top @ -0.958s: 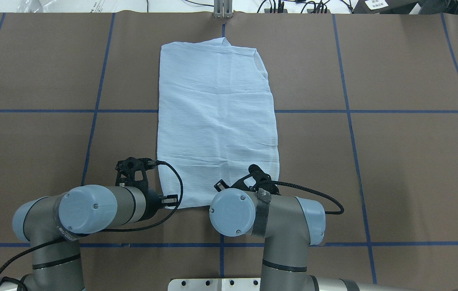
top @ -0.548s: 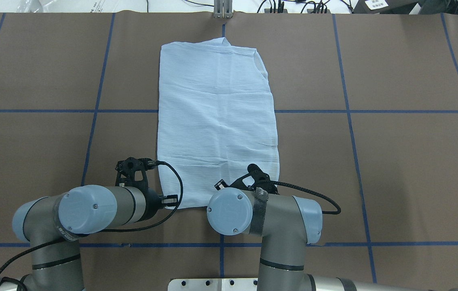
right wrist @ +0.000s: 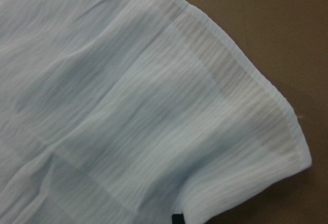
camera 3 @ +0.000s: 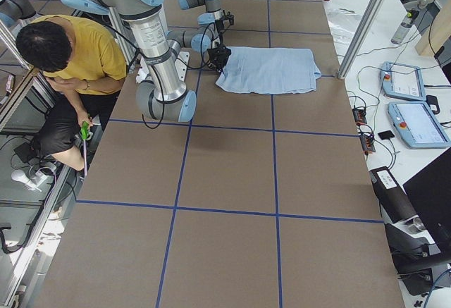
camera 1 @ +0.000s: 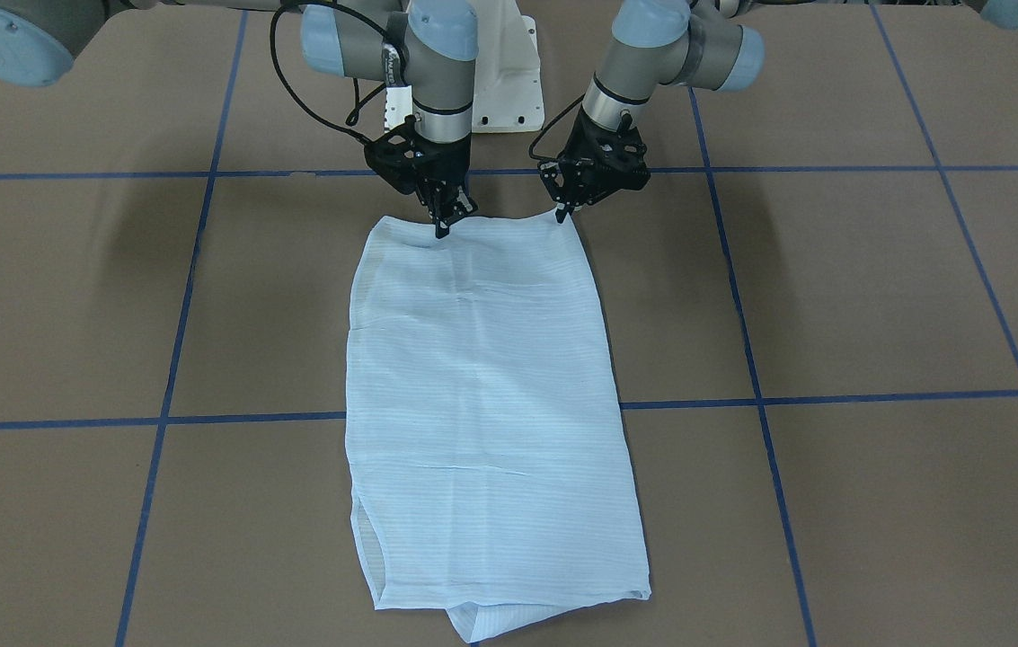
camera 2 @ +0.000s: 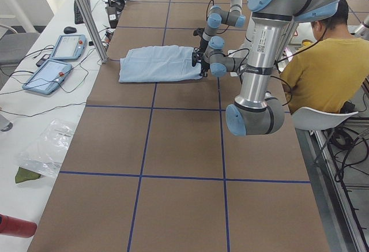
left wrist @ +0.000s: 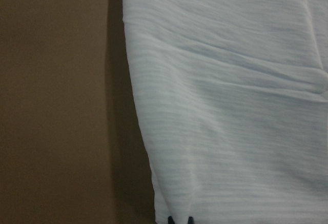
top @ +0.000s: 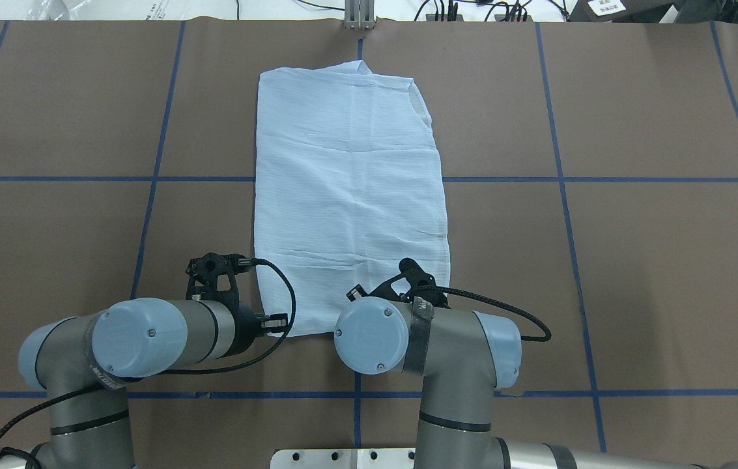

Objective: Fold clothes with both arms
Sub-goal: 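Lift the near edge with both grippers and fold it over the far half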

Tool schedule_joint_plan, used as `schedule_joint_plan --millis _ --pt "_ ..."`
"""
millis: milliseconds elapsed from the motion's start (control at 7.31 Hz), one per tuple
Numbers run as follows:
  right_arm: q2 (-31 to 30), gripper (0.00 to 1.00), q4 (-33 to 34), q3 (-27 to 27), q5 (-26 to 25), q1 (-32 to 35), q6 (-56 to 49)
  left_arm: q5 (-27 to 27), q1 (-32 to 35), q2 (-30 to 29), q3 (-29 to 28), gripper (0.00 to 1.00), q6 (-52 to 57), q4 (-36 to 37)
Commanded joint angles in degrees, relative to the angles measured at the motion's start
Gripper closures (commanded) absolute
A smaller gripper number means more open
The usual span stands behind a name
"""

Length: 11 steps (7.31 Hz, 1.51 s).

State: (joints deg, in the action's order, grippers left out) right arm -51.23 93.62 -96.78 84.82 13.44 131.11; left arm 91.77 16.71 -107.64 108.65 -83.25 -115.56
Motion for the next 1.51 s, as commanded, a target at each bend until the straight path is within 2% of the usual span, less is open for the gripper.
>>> schedule_joint_plan --millis 0,137,411,684,821,958,1369 --pt "-2.4 1.00 0.4 -5.5 0.4 0.7 -0.8 0.6 0.1 0.5 5.7 1.00 0.2 0.7" --pt "-5.5 1.00 0.9 -11.1 0.3 0.6 -0.7 0.7 0.0 0.5 7.9 1.00 0.1 1.7" --pt "-6.3 1.00 12.4 -22.9 -1.1 -5.7 0.1 0.7 -2.6 0.8 13.8 1.00 -1.9 5.5" --pt "-6.2 1.00 20.1 -31.6 -2.8 -9.9 0.2 0.6 -8.3 0.8 23.9 1.00 -6.1 12.7" --pt "-5.5 1.00 22.6 -33.4 -2.8 -9.9 0.1 0.7 -9.2 0.5 27.2 1.00 -7.0 16.8" --pt "-5.0 1.00 22.5 -32.8 -2.9 -9.6 -1.2 0.7 -9.2 0.2 27.0 1.00 -6.8 17.6" --pt "-0.2 1.00 21.6 -25.9 -2.8 -1.2 -9.8 0.8 -3.1 -3.0 21.4 1.00 -4.3 17.7"
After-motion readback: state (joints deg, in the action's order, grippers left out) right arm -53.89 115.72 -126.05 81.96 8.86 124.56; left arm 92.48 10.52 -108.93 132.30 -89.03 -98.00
